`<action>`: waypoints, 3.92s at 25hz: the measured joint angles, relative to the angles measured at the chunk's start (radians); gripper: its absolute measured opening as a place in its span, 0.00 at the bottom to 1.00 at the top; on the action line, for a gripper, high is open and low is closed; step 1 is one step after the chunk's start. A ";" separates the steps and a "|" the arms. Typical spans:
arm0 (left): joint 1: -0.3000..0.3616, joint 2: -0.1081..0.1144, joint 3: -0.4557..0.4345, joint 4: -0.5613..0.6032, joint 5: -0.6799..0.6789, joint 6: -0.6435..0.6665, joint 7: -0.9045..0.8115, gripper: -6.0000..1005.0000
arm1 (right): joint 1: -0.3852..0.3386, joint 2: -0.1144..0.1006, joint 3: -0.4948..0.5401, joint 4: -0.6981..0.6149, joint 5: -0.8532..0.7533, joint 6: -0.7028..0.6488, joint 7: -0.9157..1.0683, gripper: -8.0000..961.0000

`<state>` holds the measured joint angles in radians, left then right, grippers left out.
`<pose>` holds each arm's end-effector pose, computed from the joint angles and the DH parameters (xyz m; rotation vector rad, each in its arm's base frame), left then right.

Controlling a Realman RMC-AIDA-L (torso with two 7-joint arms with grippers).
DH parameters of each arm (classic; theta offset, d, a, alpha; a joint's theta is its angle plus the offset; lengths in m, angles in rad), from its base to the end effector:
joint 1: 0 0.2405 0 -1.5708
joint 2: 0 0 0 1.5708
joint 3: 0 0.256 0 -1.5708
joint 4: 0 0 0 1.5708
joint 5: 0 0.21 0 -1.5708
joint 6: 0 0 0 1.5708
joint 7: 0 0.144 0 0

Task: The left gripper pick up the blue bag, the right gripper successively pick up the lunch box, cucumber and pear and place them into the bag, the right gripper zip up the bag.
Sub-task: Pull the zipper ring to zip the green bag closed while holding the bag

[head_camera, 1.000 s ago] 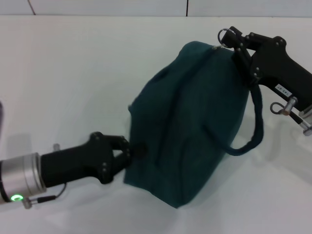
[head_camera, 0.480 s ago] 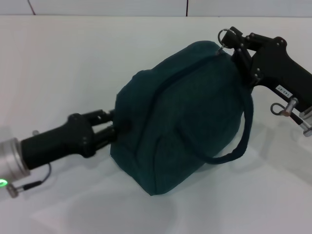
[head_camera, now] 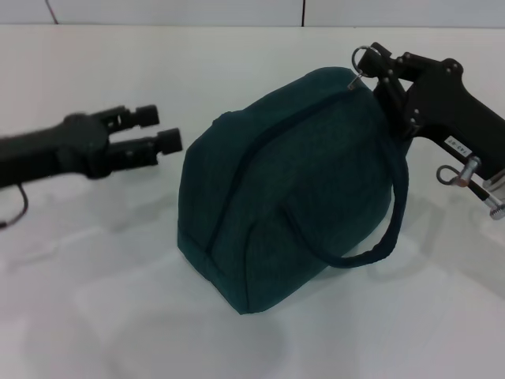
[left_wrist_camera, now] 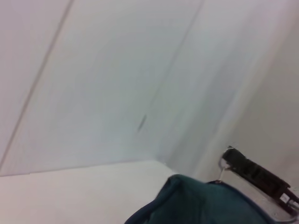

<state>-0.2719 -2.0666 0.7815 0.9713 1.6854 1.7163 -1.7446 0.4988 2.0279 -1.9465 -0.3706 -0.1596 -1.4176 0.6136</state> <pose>-0.2660 0.2859 0.0656 -2.5450 -0.8885 -0.9939 0.2016 0.3281 -0.0351 -2.1958 0.2229 1.3232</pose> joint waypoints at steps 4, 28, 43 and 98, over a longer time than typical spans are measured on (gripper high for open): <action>-0.027 -0.023 0.065 0.258 0.053 -0.027 -0.232 0.83 | 0.002 0.000 0.000 0.001 0.001 0.001 0.000 0.08; -0.091 -0.022 0.527 0.798 0.366 -0.146 -0.782 0.88 | 0.007 0.000 0.002 0.002 0.014 0.012 0.000 0.09; -0.104 -0.022 0.535 0.779 0.423 -0.191 -0.823 0.85 | 0.007 0.000 0.001 -0.001 0.014 0.014 0.001 0.10; -0.120 -0.019 0.551 0.748 0.297 -0.202 -0.661 0.05 | -0.007 -0.003 0.006 0.079 0.149 0.308 0.092 0.15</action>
<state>-0.3916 -2.0852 1.3330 1.7194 1.9820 1.5139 -2.4061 0.4918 2.0252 -1.9409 -0.2918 -0.0102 -1.1101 0.7059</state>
